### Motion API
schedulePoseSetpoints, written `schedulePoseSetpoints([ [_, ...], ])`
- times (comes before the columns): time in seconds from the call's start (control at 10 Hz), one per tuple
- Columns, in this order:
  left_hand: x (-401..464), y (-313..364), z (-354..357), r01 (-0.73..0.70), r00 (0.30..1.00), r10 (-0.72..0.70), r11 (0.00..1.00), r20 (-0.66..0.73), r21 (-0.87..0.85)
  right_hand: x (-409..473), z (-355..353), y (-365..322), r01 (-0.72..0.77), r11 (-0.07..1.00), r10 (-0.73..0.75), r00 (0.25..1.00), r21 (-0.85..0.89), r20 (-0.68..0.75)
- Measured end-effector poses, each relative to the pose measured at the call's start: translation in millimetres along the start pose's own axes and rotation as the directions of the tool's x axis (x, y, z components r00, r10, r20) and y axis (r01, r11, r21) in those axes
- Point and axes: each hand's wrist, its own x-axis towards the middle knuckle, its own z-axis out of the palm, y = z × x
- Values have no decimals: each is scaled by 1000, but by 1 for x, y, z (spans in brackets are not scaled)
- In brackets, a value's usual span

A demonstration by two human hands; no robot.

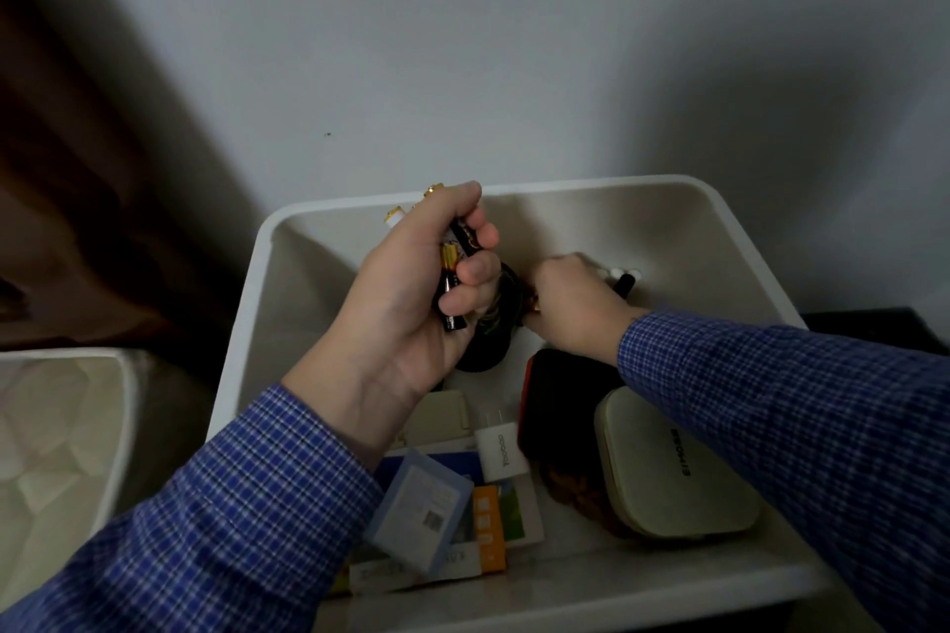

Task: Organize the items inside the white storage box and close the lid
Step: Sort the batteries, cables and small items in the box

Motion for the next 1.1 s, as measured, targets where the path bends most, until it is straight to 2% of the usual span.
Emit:
schedulePoseSetpoints([
  [0.6,-1,-3,0,37,999,-36,997,-12,61,4,18,0,-80,984,77,997,159,22],
  [1.0,-1,-4,0,51,999,-50,996,-16,72,-6,2,-3,-17,988,17,1000,155,5],
  [1.1,-1,-3,0,52,999,-51,996,-14,77,-17,-12,-4,31,992,-25,998,121,-58],
])
